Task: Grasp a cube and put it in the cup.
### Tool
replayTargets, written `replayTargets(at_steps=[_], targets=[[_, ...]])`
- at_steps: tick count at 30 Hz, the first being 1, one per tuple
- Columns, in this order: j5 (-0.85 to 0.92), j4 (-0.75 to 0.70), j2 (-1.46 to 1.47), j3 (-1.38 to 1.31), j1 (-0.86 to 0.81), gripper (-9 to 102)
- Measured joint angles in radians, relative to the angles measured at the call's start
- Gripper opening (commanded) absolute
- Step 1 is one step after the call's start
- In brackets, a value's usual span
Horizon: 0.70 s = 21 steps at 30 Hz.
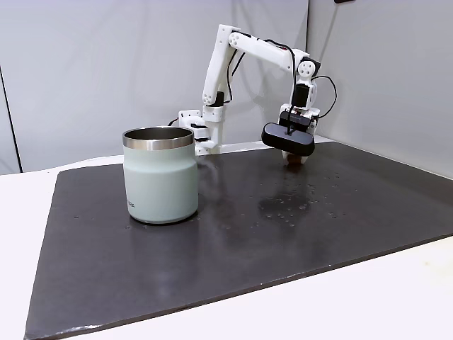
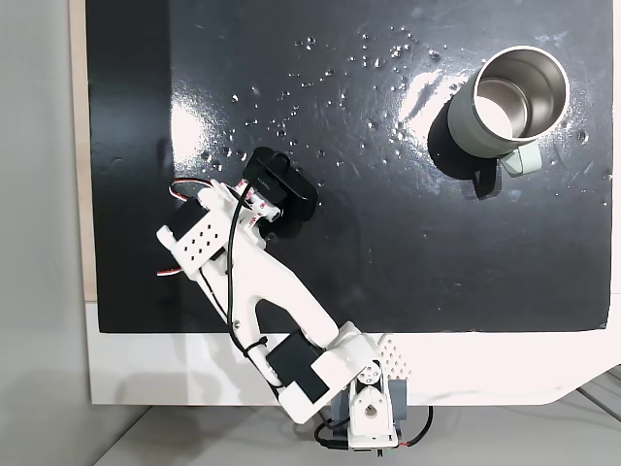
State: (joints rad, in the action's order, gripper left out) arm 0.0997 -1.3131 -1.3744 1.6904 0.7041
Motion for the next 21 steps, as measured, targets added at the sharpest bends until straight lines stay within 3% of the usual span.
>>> replayTargets(at_steps=[13,21], targets=[[0.003,0.005,-0.023,0.003,-0.003,7],[-0.009,-0.097,-0.198,-0.046,-0.063,7]])
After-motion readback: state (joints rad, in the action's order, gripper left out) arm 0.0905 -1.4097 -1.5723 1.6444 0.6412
